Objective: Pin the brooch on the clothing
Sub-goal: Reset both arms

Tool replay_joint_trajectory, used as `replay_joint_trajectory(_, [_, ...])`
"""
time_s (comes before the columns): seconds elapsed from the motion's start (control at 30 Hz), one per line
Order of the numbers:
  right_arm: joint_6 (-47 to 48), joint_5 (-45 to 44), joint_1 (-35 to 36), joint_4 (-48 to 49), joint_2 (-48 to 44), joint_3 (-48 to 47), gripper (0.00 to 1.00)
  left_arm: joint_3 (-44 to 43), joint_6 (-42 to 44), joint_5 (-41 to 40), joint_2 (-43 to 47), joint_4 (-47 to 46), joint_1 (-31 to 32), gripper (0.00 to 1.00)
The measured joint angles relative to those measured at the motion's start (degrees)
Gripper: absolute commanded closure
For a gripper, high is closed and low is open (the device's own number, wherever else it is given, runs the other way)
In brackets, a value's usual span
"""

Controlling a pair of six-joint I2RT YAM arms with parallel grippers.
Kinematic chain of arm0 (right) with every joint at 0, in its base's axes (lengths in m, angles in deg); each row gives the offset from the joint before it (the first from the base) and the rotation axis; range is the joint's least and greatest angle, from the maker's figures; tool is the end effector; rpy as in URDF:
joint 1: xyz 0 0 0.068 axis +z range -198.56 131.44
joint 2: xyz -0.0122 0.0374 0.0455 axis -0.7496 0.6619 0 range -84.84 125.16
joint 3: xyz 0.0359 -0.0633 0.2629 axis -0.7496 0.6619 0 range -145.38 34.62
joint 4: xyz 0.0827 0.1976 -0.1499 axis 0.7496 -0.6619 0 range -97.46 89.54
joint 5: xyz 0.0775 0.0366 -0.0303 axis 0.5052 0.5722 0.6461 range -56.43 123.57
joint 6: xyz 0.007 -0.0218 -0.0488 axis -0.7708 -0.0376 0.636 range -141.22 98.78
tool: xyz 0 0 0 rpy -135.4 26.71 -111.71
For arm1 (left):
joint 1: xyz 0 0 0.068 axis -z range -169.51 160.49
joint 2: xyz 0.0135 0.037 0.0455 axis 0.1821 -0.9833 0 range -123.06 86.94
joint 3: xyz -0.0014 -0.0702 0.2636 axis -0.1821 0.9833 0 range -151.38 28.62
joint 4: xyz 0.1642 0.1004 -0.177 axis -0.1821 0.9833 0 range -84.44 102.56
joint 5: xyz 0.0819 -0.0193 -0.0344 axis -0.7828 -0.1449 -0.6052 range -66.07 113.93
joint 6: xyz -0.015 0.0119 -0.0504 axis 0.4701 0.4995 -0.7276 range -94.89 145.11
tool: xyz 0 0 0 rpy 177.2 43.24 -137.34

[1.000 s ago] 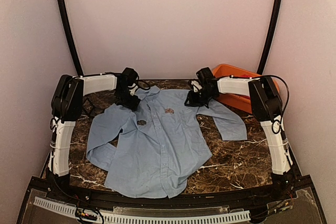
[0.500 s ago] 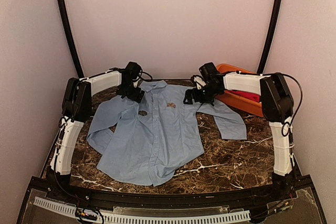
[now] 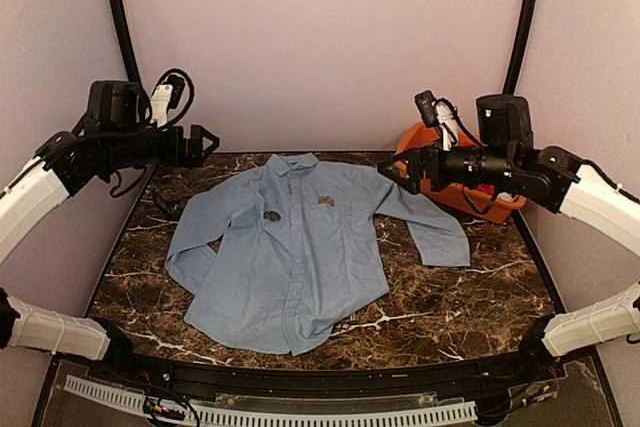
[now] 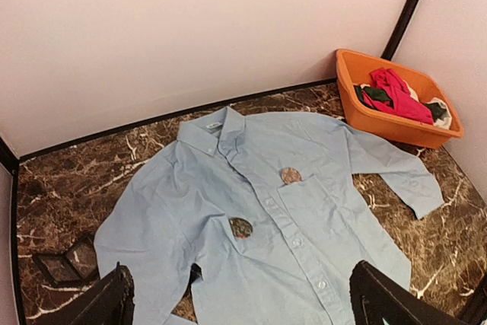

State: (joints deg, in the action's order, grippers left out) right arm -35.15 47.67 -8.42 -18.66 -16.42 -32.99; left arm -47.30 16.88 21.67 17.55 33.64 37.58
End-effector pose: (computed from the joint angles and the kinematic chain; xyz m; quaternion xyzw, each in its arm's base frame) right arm 0.2019 0.1816 0.3802 -0.2527 0.7708 0.3510 0.4679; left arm 0.2371 -0.1196 0.4078 0.1245 0.8173 -0.1550 0.5408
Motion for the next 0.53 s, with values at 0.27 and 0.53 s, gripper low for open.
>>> replay_joint_trajectory(0.27, [-0.1,0.9,0.3,0.6,-13.1,11.5,0.01,27.6,2.3,5.5,19.3,0.4,-0.2,0.01])
replay_joint_trajectory(0.53, [1.0,1.7,0.4,4.7,-21.0,18.8,0.01,32.7,6.1,5.3,30.0,-1.6,-0.2,0.01])
